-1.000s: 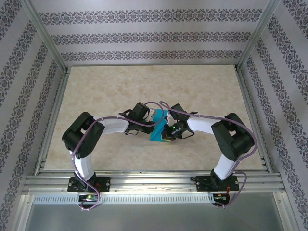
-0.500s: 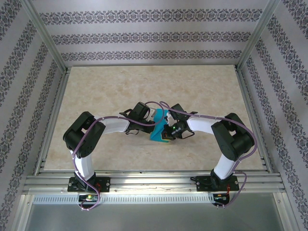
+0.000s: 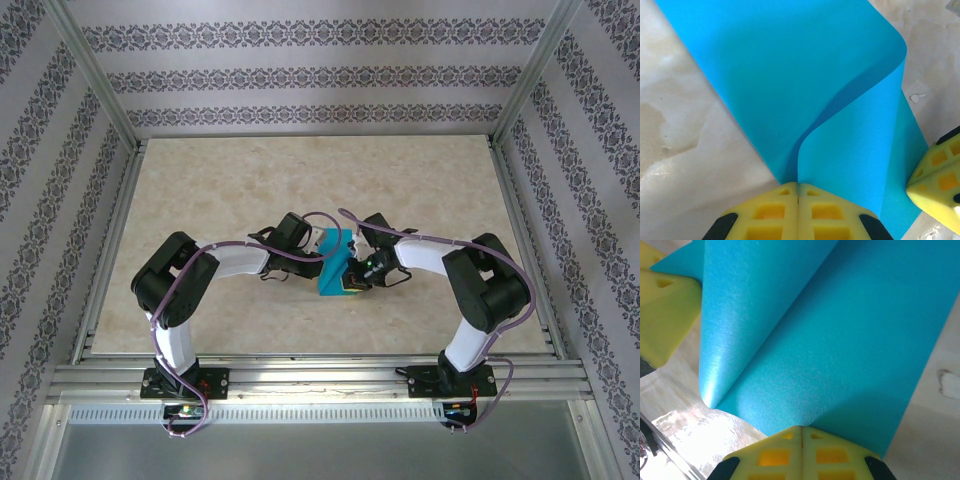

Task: Fold a paper plane with a square sheet of paper (pick it up from the middle)
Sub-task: Fold the triangle a second time at the center of the table.

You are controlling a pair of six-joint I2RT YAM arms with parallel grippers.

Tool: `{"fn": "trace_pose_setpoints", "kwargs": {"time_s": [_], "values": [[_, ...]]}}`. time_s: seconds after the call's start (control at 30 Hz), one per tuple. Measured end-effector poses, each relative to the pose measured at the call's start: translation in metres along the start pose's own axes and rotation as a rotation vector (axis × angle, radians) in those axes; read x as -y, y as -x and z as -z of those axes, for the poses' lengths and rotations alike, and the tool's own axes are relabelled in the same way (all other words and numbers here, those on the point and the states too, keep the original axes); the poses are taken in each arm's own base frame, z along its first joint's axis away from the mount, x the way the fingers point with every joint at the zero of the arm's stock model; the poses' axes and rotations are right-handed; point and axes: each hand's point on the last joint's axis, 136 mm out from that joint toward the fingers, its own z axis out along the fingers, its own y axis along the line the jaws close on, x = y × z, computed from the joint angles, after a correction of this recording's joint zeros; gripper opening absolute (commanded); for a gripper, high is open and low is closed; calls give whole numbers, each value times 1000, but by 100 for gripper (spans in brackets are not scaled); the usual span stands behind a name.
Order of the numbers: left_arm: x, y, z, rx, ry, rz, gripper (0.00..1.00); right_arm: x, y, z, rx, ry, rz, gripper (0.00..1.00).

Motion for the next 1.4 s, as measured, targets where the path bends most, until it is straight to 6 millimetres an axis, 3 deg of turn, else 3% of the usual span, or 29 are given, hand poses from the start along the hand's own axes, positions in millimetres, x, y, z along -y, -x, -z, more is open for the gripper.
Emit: {"fn": "trace_pose_setpoints", "kwargs": {"time_s": [0.33,0.73,1.17,1.4], "values": [[1,0,0,-1,-3,29,4,-11,3,4,17,35,-5,8],[3,5,2,3,-4,27,4,-5,-1,-4,-5,18,-18,5],[10,25,6,28,-12,5,4,-5,-1,-5,-10,23,6,5],[5,17,-1,-1,-2,13,4,-5,-1,-5,-10,23,6,5]]}}
